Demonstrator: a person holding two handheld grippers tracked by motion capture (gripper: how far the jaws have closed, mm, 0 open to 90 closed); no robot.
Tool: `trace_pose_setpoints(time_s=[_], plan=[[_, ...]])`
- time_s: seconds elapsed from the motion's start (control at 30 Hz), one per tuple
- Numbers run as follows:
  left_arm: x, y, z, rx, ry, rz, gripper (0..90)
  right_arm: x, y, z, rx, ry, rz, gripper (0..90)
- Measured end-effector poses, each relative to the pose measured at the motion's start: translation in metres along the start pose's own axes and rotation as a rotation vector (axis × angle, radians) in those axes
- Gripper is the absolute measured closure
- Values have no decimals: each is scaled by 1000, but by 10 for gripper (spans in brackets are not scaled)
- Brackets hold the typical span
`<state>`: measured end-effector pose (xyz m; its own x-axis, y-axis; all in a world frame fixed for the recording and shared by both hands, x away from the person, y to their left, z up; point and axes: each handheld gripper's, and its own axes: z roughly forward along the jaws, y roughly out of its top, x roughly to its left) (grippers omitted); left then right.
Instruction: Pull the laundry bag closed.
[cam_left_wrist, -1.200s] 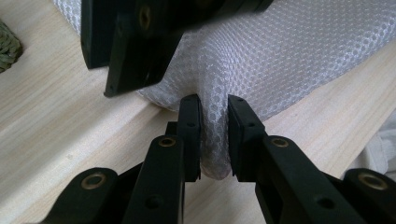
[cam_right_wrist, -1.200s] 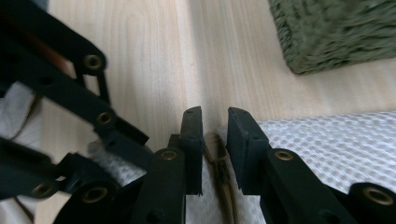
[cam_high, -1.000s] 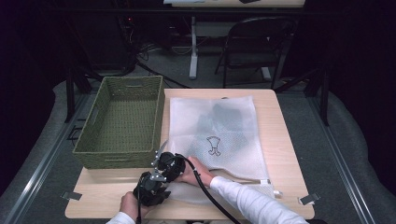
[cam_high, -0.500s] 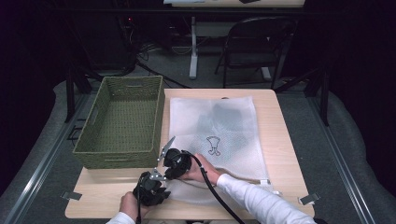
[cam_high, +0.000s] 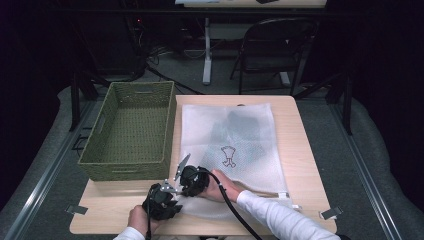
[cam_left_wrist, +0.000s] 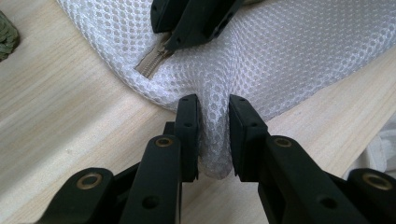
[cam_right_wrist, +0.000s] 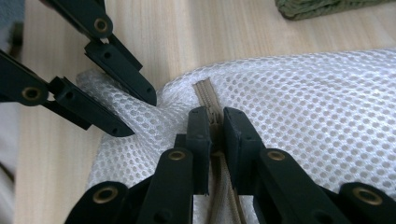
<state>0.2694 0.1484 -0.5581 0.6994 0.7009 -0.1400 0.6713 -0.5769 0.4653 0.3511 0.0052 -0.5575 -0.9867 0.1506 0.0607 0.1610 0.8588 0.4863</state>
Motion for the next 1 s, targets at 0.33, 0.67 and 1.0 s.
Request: trace_pose_setpoints(time_s=[0.33, 0.67, 1.0], plan=[[7, 2, -7, -2, 31, -46, 414, 5, -2, -3, -36, -38, -43, 871], [24, 9, -11, -84, -33, -144, 439, 8, -4, -28, -120, -57, -5, 871], [33, 14, -5, -154, -104, -176, 789, 10, -11, -31, -135, -84, -2, 866]])
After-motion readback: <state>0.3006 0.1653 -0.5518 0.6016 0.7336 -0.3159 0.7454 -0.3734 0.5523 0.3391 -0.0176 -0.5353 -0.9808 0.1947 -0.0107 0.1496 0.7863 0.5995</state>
